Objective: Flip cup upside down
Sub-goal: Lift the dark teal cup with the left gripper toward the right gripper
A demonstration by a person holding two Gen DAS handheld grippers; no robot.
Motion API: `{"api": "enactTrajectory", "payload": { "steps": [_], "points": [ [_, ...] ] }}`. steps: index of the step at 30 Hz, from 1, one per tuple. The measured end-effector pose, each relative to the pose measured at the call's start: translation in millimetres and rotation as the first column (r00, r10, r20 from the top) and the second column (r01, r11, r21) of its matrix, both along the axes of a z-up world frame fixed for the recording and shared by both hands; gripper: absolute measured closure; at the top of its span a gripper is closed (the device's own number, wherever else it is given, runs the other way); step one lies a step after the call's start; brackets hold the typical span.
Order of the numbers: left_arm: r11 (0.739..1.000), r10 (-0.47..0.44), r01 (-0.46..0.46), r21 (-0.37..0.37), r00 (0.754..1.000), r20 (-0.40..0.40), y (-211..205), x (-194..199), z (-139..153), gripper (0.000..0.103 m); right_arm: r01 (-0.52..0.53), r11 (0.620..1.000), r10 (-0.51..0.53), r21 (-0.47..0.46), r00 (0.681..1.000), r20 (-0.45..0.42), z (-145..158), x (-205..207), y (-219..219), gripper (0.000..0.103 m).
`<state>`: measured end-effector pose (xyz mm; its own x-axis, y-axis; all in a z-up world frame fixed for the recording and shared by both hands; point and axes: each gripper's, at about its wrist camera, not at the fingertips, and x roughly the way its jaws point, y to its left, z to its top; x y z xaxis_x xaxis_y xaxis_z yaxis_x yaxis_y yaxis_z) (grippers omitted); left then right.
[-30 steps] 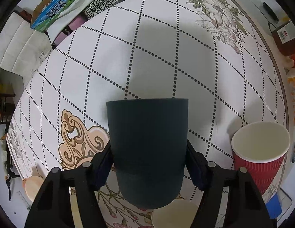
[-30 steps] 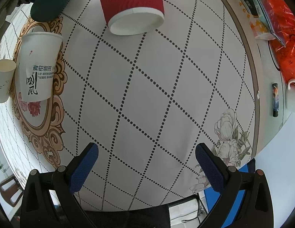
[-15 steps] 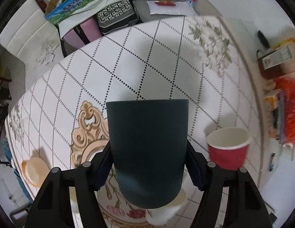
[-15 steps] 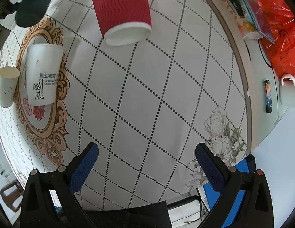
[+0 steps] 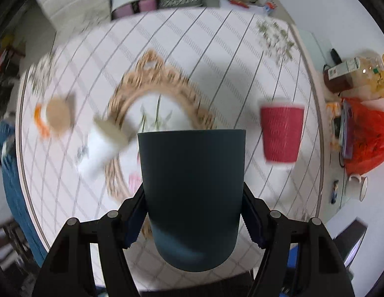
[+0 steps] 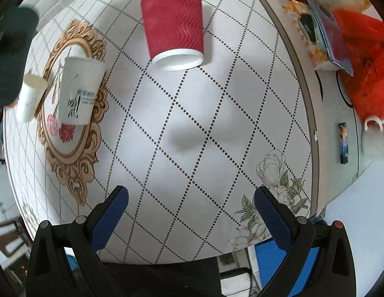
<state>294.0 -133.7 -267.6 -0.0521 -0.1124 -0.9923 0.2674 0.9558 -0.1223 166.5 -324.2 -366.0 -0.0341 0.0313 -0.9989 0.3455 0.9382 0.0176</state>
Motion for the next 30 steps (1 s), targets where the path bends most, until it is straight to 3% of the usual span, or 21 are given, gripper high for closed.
{"api": "enactTrajectory", "payload": {
  "steps": [9, 17, 30],
  "points": [
    [0.990, 0.142, -0.141, 0.028, 0.987, -0.078, 25, -89, -34, 0.036, -0.126, 0.992, 0.126, 0.017, 0.992, -0.013, -34, -4, 0, 0.000],
    [0.971, 0.239, -0.238, 0.026, 0.962, -0.130, 17, -121, -74, 0.036, -0.212, 0.977, 0.212, 0.004, 0.976, -0.043, -56, -14, 2, 0.000],
    [0.985, 0.164, -0.153, 0.084, 0.974, -0.155, -16, -153, -127, 0.036, -0.212, 0.977, 0.211, -0.005, 0.973, -0.099, -86, -28, -24, 0.000]
  ]
}}
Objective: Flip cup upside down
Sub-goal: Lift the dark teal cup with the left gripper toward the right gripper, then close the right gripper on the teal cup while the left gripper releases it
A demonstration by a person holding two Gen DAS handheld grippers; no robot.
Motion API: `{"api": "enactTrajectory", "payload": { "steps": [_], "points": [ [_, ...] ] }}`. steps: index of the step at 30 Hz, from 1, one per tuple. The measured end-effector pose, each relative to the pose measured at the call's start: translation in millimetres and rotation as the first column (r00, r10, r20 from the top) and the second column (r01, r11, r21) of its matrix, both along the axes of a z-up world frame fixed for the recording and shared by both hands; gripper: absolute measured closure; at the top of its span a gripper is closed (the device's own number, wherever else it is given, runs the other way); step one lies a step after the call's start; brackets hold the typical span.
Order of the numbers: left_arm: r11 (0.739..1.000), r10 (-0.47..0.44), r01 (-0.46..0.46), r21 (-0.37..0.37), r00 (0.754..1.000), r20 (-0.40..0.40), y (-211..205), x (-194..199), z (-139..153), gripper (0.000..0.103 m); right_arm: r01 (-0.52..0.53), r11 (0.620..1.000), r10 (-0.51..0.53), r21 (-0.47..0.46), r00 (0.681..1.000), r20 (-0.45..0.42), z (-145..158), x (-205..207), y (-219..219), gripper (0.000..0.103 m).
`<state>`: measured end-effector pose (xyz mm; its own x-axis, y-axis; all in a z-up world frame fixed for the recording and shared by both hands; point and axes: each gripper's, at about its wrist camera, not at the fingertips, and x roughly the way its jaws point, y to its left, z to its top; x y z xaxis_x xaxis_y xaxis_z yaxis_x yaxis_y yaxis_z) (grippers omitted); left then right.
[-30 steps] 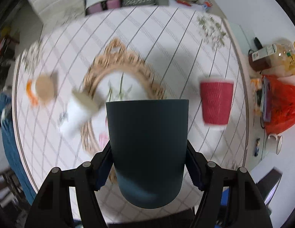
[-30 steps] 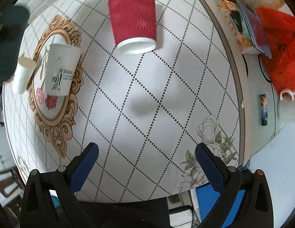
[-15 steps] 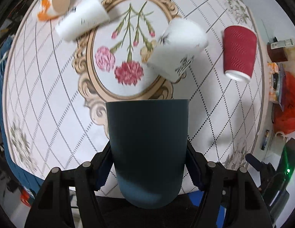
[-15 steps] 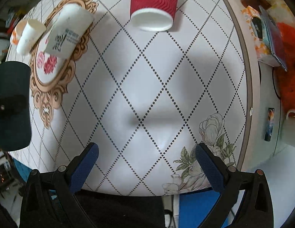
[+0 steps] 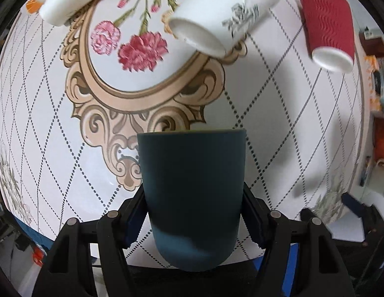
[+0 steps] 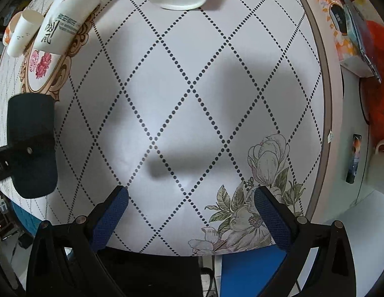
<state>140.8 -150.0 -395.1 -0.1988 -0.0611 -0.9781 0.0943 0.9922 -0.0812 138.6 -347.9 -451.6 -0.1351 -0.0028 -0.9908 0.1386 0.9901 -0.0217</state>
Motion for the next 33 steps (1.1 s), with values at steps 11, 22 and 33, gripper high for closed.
{"api": "enactTrajectory", "payload": {
  "steps": [11, 22, 33],
  "points": [
    [0.999, -0.051, 0.051, 0.013, 0.999, 0.018, -20, -13, -5, 0.035, 0.000, 0.999, 0.000, -0.033, 1.000, 0.002, -2, 3, -1, 0.000],
    [0.999, -0.043, 0.044, -0.014, 0.998, 0.044, -7, -10, 6, 0.009, 0.005, 0.999, -0.005, -0.039, 1.000, 0.009, 4, 8, 22, 0.000],
    [0.995, 0.094, -0.085, -0.060, 0.982, 0.166, 55, -14, 69, 0.007, 0.031, 0.999, -0.034, 0.036, 0.996, 0.078, 41, 6, 52, 0.000]
  ]
}}
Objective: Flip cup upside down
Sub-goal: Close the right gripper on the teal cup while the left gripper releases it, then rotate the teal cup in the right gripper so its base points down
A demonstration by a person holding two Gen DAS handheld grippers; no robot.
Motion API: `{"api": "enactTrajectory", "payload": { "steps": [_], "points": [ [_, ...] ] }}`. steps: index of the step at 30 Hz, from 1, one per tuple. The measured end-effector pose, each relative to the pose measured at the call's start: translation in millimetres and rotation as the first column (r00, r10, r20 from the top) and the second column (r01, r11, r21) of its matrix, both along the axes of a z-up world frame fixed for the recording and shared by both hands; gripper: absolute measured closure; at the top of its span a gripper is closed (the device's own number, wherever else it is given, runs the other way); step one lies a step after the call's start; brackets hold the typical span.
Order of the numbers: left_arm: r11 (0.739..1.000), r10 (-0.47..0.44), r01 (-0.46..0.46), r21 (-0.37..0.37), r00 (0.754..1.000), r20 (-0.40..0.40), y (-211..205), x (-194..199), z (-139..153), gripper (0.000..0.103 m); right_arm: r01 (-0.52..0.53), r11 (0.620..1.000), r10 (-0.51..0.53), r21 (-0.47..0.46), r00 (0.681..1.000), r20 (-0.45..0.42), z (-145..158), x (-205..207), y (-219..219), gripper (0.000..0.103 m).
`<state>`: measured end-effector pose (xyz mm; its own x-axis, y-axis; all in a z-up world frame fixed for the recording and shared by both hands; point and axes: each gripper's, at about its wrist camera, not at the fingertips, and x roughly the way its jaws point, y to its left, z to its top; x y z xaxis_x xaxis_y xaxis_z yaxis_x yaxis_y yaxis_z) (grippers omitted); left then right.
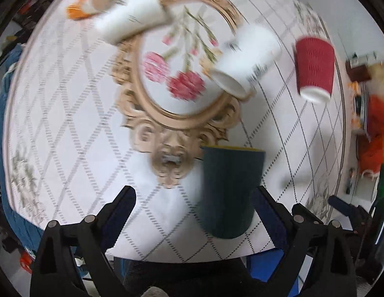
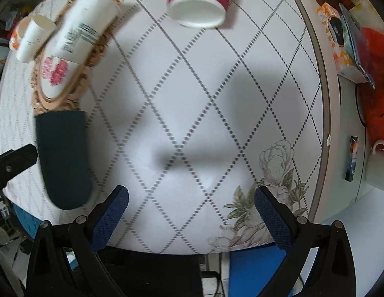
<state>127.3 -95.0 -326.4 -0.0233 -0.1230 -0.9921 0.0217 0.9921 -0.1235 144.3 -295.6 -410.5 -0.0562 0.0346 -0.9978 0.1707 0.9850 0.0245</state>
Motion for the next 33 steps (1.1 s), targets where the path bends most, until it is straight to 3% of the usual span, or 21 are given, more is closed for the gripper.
{"api": "enactTrajectory", "payload": {
  "steps": [3, 5, 8, 17, 33],
  "points": [
    [0.998, 0.044, -0.046, 0.038, 0.998, 0.052, 24, -13, 17, 0.007, 0.009, 0.997, -0.012, 0.071, 0.999, 0.039, 20, 6, 20, 0.001],
    [0.994, 0.076, -0.081, 0.068, 0.995, 0.070, 42, -10, 20, 0.007, -0.001, 0.994, -0.005, 0.108, 0.999, 0.052, 25, 8, 36, 0.006],
    [0.988, 0.117, -0.122, 0.092, 0.991, 0.060, 64, -13, 16, 0.007, -0.004, 0.984, -0.004, 0.180, 0.999, 0.043, 19, 17, 62, 0.020],
    [0.974, 0.193, -0.196, 0.113, 0.980, 0.040, 100, -26, -2, 0.007, 0.031, 0.969, -0.025, 0.246, 0.999, -0.027, -5, 33, 92, 0.041],
    [0.984, 0.140, -0.145, 0.104, 0.989, 0.054, 94, -27, 0, 0.007, 0.021, 0.974, -0.017, 0.224, 1.000, -0.020, -6, 35, 97, 0.041]
  ]
}}
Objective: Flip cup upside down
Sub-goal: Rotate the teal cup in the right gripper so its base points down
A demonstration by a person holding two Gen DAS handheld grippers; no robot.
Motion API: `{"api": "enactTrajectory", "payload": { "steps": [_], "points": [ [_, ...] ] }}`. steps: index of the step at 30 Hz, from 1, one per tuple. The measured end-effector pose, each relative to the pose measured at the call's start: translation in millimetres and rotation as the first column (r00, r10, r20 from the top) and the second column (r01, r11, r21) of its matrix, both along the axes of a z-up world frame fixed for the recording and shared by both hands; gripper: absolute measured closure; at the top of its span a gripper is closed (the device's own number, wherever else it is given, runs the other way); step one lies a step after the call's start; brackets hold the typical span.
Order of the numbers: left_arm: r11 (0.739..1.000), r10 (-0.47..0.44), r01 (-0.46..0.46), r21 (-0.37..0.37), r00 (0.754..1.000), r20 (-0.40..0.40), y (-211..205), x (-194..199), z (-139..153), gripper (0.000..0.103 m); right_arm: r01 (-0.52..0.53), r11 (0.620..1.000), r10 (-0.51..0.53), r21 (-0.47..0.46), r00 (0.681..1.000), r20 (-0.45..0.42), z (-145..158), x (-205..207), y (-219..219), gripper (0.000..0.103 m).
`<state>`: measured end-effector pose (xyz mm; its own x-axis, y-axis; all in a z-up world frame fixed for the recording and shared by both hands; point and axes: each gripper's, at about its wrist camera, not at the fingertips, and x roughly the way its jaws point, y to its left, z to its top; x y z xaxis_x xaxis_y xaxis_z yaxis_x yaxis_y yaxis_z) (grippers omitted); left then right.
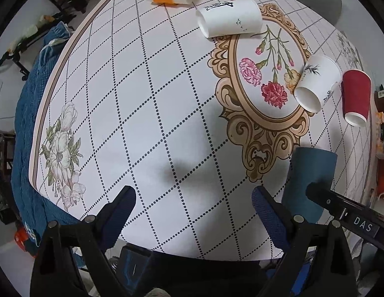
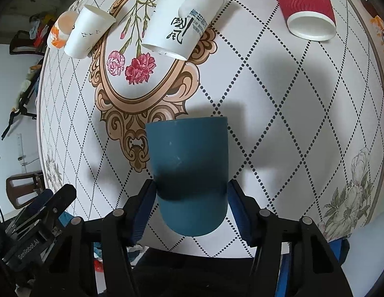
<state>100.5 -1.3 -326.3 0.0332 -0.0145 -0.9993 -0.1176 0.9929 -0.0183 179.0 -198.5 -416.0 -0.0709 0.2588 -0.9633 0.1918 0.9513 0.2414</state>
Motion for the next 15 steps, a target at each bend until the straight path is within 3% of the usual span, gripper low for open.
{"api": "enactTrajectory", "payload": {
  "steps": [6, 9, 11, 13, 15],
  "points": [
    [1.000, -0.004, 0.004, -0.002, 1.000, 0.012, 1, 2, 3, 0.007, -0.016, 1.000, 0.016, -0.008, 1.000, 0.003, 4, 0, 1, 0.041],
    [1.000, -0.005, 0.005, 0.004, 1.000, 0.026, 1, 3, 6, 0.007, -0.050, 0.999, 0.050, -0.005, 0.999, 0.001, 11, 1, 0, 0.036],
    [1.000, -0.005, 0.005, 0.006, 0.999, 0.035, 2, 3, 8, 0.007, -0.106, 0.994, 0.107, -0.026, 0.994, 0.029, 24, 2, 2, 0.027],
    [1.000, -0.008, 0.008, 0.011, 0.999, 0.049, 2, 4, 8, 0.007, -0.200, 0.976, 0.208, -0.088, 0.975, 0.082, 45, 3, 6, 0.020],
    [0.999, -0.029, 0.026, 0.040, 0.998, 0.055, -1, 4, 7, 0.007, -0.359, 0.907, 0.395, -0.220, 0.906, 0.150, 71, 2, 19, 0.018]
  ]
}}
